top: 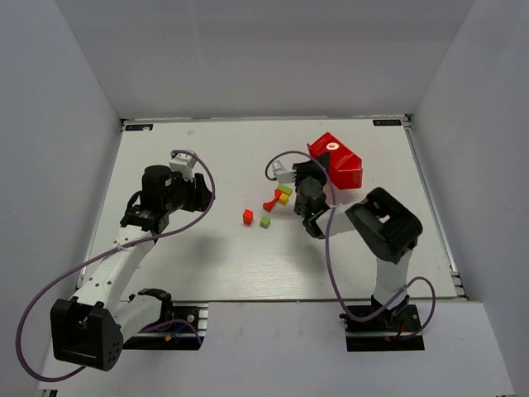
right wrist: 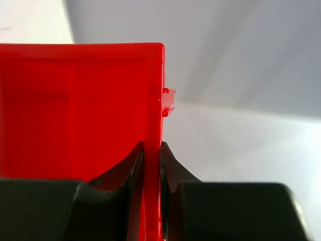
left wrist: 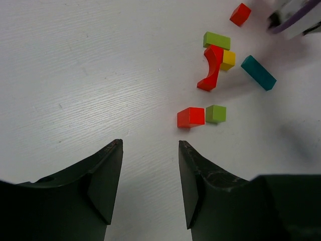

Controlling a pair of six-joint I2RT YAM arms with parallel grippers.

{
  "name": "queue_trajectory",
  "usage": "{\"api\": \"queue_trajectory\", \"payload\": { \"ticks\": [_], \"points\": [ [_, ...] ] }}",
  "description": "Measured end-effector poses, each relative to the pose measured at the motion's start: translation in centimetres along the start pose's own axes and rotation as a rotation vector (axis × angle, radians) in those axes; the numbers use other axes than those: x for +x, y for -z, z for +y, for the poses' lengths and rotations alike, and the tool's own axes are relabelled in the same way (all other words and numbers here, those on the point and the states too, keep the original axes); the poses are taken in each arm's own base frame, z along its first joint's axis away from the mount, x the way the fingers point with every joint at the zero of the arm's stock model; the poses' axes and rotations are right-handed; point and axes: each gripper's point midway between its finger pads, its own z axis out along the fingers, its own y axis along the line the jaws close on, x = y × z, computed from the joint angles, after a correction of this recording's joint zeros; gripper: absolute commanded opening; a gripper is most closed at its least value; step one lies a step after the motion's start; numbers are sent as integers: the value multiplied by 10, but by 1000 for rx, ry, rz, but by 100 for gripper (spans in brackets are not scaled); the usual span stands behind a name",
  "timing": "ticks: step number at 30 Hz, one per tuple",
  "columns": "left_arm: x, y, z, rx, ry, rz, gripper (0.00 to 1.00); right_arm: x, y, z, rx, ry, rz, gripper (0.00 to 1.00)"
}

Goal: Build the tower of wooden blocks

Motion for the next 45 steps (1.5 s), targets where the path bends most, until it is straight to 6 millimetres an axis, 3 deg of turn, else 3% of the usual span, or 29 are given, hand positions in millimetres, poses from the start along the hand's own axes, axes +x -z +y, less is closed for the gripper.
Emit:
{"api": "queue_trajectory", "payload": {
  "ticks": [4, 9, 11, 13, 15, 20, 22, 24, 29, 32, 36, 41, 45],
  "points": [
    [4, -1, 2, -7, 5, 15, 59, 45, -8, -41, 57, -316, 85, 0],
    [5, -1, 2, -10, 6, 18, 59, 100, -50, -85, -25, -785, 138, 0],
    [5, -1, 2, -11, 6, 19, 59, 116, -60, -93, -53, -929, 145, 0],
    [5, -1, 3, -11, 6, 19, 59, 123, -63, -84, -109, -1003, 164, 0],
    [5, -1, 3, -12, 5, 19, 59, 119, -67, -60, -205, -1043, 181, 0],
    [4, -1, 2, -11, 3, 17, 59, 103, -69, 32, -525, -1071, 266, 0],
    [4, 0, 2, -10, 2, 15, 59, 108, -68, 64, -632, -1092, 326, 0],
    [4, 0, 2, -8, 2, 15, 59, 118, -67, 84, -704, -1121, 385, 0],
    [4, 0, 1, -4, 2, 16, 59, 137, -78, 89, -766, -1266, 444, 0],
    [4, 0, 1, -2, 2, 16, 59, 140, -84, 96, -796, -1328, 464, 0],
    [4, 0, 0, 4, 2, 17, 59, 138, -83, 120, -862, -1403, 504, 0],
    [4, 0, -2, 11, 2, 17, 59, 145, -82, 130, -902, -1503, 534, 1],
    [4, 0, -2, 12, 2, 18, 59, 151, -82, 134, -913, -1546, 554, 39]
  ]
}}
